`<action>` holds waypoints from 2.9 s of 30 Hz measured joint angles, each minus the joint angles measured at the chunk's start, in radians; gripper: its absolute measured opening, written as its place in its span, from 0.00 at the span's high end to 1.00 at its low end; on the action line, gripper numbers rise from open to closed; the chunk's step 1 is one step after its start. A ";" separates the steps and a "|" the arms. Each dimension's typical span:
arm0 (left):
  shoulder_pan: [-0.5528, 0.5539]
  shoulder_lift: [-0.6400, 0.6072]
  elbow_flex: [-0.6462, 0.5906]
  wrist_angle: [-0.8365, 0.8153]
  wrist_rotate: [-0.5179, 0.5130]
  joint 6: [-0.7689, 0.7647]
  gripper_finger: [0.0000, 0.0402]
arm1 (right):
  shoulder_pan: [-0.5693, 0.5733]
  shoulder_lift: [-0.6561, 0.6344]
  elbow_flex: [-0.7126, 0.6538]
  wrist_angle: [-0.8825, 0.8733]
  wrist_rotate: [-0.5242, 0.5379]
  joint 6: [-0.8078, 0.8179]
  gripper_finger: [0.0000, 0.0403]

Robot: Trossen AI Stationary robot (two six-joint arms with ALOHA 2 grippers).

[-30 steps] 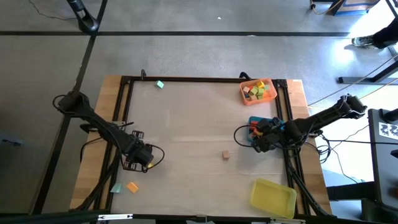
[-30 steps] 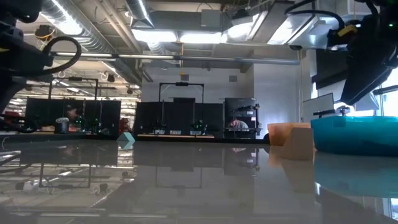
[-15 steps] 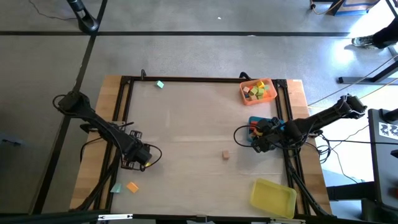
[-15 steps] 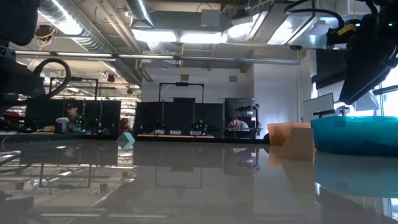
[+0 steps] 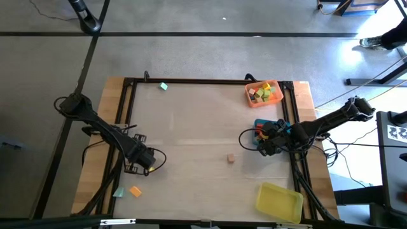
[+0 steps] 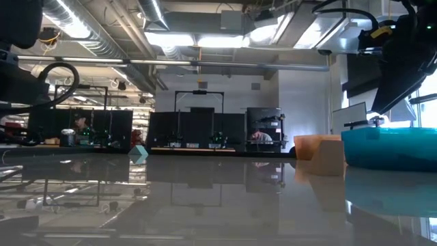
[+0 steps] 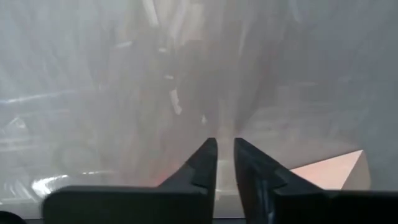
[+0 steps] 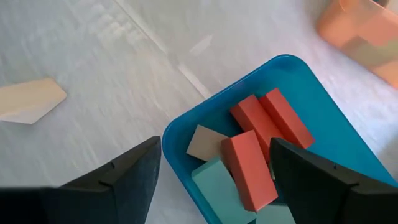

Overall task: Sort blocks by size
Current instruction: Put the brown triangular block into the yellow bin

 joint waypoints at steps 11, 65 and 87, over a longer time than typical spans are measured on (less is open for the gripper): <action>0.023 0.000 0.027 -0.026 0.004 -0.150 0.92 | 0.000 0.000 0.000 0.000 0.001 -0.001 0.26; -0.196 -0.010 0.018 0.184 0.102 -1.343 0.43 | 0.000 0.000 0.000 0.080 0.035 -0.049 0.26; -0.285 -0.011 0.095 0.117 0.070 -1.674 0.43 | 0.000 0.000 0.000 0.080 0.047 -0.052 0.26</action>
